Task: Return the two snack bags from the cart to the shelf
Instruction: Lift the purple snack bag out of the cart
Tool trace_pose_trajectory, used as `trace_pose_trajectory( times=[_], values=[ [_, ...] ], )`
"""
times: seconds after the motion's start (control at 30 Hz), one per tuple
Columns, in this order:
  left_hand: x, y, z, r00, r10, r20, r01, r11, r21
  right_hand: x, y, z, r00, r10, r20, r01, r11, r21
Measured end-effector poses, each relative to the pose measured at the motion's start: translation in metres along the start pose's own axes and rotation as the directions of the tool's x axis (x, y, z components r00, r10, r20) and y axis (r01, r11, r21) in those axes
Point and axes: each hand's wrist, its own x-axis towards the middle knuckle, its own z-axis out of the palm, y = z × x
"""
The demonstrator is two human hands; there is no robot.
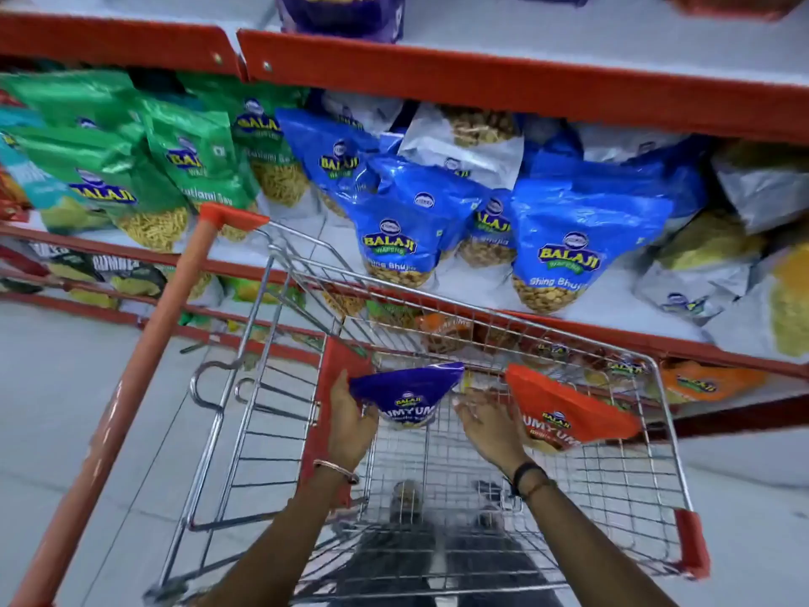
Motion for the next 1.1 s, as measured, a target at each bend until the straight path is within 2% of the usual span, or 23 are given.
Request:
trace_pose_trajectory(
  times=[0.07, 0.17, 0.23, 0.33, 0.4, 0.43, 0.53, 0.57, 0.63, 0.77, 0.87, 0.93, 1.0, 1.1],
  values=[
    [0.015, -0.022, 0.007, 0.993, -0.111, -0.039, 0.106, 0.989, -0.107, 0.019, 0.008, 0.011, 0.994, 0.11, 0.022, -0.112, 0.986, 0.126],
    [0.033, -0.071, 0.018, 0.974, -0.227, -0.02, 0.219, 0.958, -0.186, 0.053, 0.032, 0.027, 0.981, 0.177, 0.078, -0.189, 0.966, 0.176],
    [0.043, -0.088, 0.025, 0.96, -0.279, 0.005, 0.272, 0.931, -0.245, 0.073, 0.042, 0.037, 0.981, 0.178, 0.073, -0.191, 0.948, 0.256],
    [0.06, -0.103, 0.032, 0.924, -0.382, -0.004, 0.372, 0.903, -0.216, 0.095, 0.045, 0.042, 0.986, 0.164, 0.017, -0.159, 0.919, 0.361],
    [0.07, -0.111, 0.037, 0.907, -0.417, -0.052, 0.381, 0.868, -0.317, 0.109, 0.054, 0.052, 0.99, 0.139, -0.019, -0.123, 0.924, 0.361],
    [0.075, -0.113, 0.04, 0.883, -0.462, -0.084, 0.381, 0.809, -0.447, 0.115, 0.059, 0.057, 0.99, 0.134, -0.04, -0.11, 0.923, 0.368],
    [0.086, -0.117, 0.048, 0.821, -0.57, -0.031, 0.358, 0.557, -0.75, 0.125, 0.069, 0.069, 0.981, 0.153, -0.122, -0.086, 0.897, 0.433],
    [0.089, -0.119, 0.05, 0.819, -0.573, -0.021, 0.328, 0.498, -0.803, 0.124, 0.066, 0.07, 0.976, 0.159, -0.146, -0.078, 0.889, 0.45],
    [0.09, -0.119, 0.052, 0.814, -0.579, -0.039, 0.278, 0.449, -0.849, 0.12, 0.061, 0.068, 0.971, 0.145, -0.19, -0.036, 0.875, 0.482],
    [0.087, -0.1, 0.048, 0.842, -0.539, -0.026, 0.27, 0.462, -0.845, 0.108, 0.052, 0.058, 0.954, 0.129, -0.27, 0.037, 0.844, 0.535],
    [0.081, -0.076, 0.041, 0.873, -0.488, -0.027, 0.292, 0.565, -0.772, 0.088, 0.037, 0.043, 0.941, 0.085, -0.327, 0.102, 0.852, 0.513],
    [0.071, -0.05, 0.034, 0.91, -0.412, -0.056, 0.269, 0.685, -0.677, 0.067, 0.02, 0.029, 0.929, 0.041, -0.368, 0.175, 0.827, 0.534],
    [0.058, -0.017, 0.026, 0.948, -0.294, -0.126, 0.167, 0.791, -0.589, 0.044, 0.002, 0.012, 0.915, 0.001, -0.403, 0.244, 0.794, 0.557],
    [0.039, 0.04, 0.012, 0.976, -0.17, -0.135, 0.062, 0.815, -0.576, 0.008, -0.032, -0.019, 0.897, -0.039, -0.44, 0.329, 0.725, 0.605]
  ],
)
